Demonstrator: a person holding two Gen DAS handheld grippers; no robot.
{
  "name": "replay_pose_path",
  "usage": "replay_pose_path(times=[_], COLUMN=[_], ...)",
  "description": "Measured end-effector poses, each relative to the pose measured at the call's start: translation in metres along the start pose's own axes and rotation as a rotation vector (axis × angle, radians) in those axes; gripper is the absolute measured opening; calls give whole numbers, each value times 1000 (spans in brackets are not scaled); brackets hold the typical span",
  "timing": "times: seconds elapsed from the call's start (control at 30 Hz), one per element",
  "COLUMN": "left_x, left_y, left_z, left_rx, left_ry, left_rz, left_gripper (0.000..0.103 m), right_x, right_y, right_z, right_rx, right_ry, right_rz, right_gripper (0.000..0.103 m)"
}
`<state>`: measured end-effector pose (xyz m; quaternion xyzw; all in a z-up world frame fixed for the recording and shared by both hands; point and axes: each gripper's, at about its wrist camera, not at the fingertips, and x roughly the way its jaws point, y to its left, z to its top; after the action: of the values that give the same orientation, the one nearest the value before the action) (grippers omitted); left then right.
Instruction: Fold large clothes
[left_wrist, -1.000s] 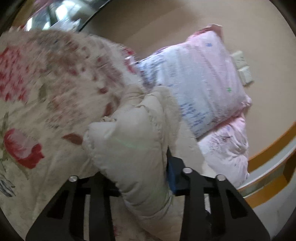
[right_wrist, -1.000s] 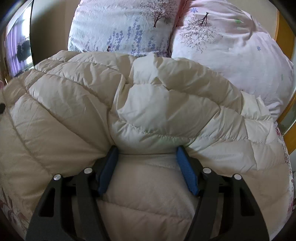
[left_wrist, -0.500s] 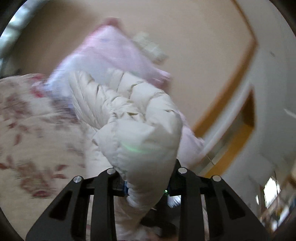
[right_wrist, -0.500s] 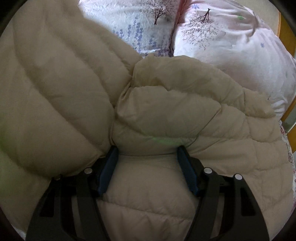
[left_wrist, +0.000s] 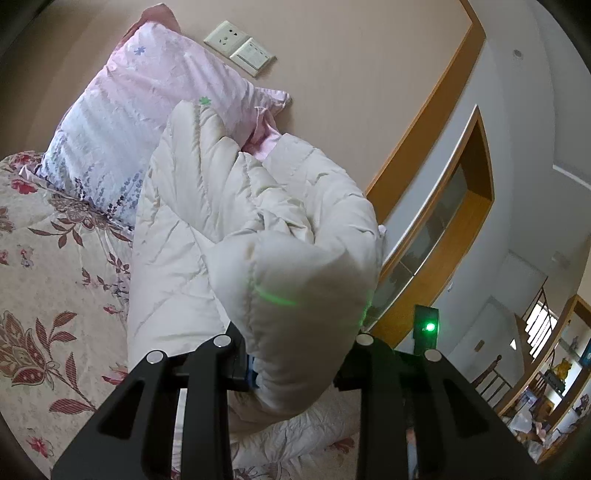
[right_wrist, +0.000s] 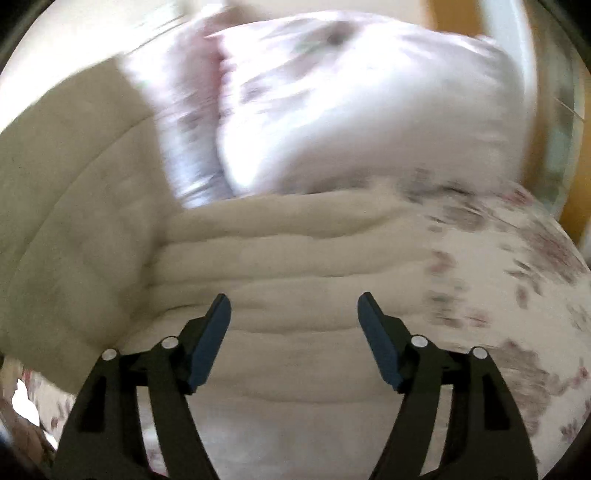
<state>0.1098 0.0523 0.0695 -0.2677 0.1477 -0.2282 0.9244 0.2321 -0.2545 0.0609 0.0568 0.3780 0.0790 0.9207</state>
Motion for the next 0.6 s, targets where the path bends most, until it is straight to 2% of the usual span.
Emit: replay_pose_path(times=[0.07, 0.13, 0.17, 0.2, 0.23, 0.3, 0.4, 0.6], left_x=[4, 9, 13, 16, 21, 31, 51, 88], left_y=[-3, -9, -11, -14, -18, -31, -51, -75], left_z=[-2, -4, -5, -5, -6, -9, -20, -52], left_rx=[7, 18, 23, 31, 41, 77, 134, 186], left_ry=[12, 30, 38, 47, 59, 91, 152, 290], left_rz=[-1, -4, -6, -10, -15, -34, -75, -128], left_gripper=[28, 28, 28, 28, 28, 28, 28, 28], right_x=[8, 23, 34, 44, 50, 57, 59, 64], right_y=[-32, -59, -67, -73, -76, -75, -72, -65], right_z=[3, 3, 4, 1, -4, -4, -2, -3], right_rx=[89, 170, 195, 224, 245, 248, 244, 233], right_ry=[37, 101, 131, 163, 183, 185, 184, 195], right_rz=[-12, 27, 46, 95, 138, 168, 193, 226], right_gripper=[72, 70, 59, 42, 38, 27, 21, 19])
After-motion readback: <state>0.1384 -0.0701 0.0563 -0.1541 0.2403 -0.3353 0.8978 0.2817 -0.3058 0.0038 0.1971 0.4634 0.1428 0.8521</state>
